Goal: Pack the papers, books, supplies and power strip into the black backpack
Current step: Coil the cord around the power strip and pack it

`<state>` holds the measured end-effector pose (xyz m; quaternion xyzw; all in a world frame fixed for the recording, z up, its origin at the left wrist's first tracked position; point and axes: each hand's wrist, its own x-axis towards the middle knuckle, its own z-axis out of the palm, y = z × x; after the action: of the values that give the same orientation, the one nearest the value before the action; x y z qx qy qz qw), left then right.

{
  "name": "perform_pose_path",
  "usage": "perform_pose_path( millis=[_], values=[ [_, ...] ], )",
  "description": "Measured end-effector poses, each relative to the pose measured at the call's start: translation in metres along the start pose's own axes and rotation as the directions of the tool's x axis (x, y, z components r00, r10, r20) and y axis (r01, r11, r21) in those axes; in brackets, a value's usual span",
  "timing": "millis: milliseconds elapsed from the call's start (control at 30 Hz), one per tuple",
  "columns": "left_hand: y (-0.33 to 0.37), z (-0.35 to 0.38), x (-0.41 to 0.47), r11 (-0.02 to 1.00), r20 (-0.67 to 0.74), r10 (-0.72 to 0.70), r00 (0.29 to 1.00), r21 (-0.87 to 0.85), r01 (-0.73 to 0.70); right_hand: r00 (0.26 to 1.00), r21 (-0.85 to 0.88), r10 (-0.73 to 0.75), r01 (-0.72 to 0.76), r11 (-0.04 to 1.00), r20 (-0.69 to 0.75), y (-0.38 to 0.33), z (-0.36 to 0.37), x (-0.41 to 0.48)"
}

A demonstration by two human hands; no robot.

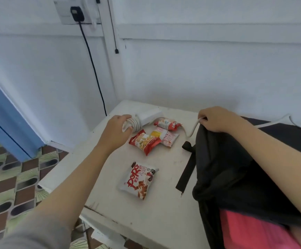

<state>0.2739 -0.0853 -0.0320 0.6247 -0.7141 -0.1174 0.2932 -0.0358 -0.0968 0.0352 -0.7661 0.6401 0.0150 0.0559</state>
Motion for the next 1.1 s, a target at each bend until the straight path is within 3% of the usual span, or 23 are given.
perform_pose_path(
  millis=[100, 167, 233, 300, 433, 567, 700, 833, 967, 1100],
  values=[
    [-0.007, 0.005, 0.028, 0.998, 0.064, -0.065, 0.996, 0.006, 0.064, 0.999, 0.079, -0.026, 0.029, 0.996, -0.041, -0.001, 0.000, 0.001],
    [-0.008, 0.010, 0.043, 0.993, 0.185, -0.121, 0.975, 0.023, 0.119, 0.998, 0.119, -0.043, 0.049, 0.992, -0.055, -0.003, -0.004, -0.005],
    [-0.011, 0.021, 0.056, 0.990, 0.309, -0.130, 0.942, 0.092, 0.106, 0.996, 0.142, -0.048, 0.059, 0.988, -0.082, -0.005, -0.007, -0.012],
    [-0.014, 0.032, 0.066, 0.981, 0.341, -0.113, 0.933, 0.187, 0.051, 0.992, 0.186, -0.031, 0.053, 0.981, -0.122, -0.007, -0.011, -0.020],
    [-0.017, 0.047, 0.074, 0.974, 0.194, -0.066, 0.979, 0.227, 0.021, 0.973, 0.306, 0.053, 0.019, 0.952, -0.224, -0.003, -0.021, -0.028],
    [-0.026, 0.051, 0.077, 0.996, 0.110, -0.016, 0.994, 0.086, 0.007, 0.933, 0.371, 0.182, -0.058, 0.927, -0.309, 0.007, -0.031, -0.030],
    [-0.030, 0.047, 0.079, 0.994, -0.028, -0.025, 0.999, -0.108, 0.022, 0.862, 0.393, 0.295, -0.124, 0.911, -0.412, 0.012, -0.044, -0.033],
    [-0.021, 0.028, 0.086, 0.990, -0.152, -0.023, 0.988, -0.140, 0.002, 0.759, 0.417, 0.379, -0.157, 0.895, -0.529, 0.017, -0.064, -0.039],
    [-0.011, 0.006, 0.092, 0.962, -0.239, -0.033, 0.970, -0.271, -0.035, 0.644, 0.560, 0.484, -0.103, 0.822, -0.592, 0.030, -0.089, -0.055],
    [-0.002, -0.005, 0.097, 0.946, -0.273, -0.015, 0.962, -0.314, -0.074, 0.652, 0.579, 0.454, -0.028, 0.815, -0.607, 0.039, -0.102, -0.079]
  ],
)
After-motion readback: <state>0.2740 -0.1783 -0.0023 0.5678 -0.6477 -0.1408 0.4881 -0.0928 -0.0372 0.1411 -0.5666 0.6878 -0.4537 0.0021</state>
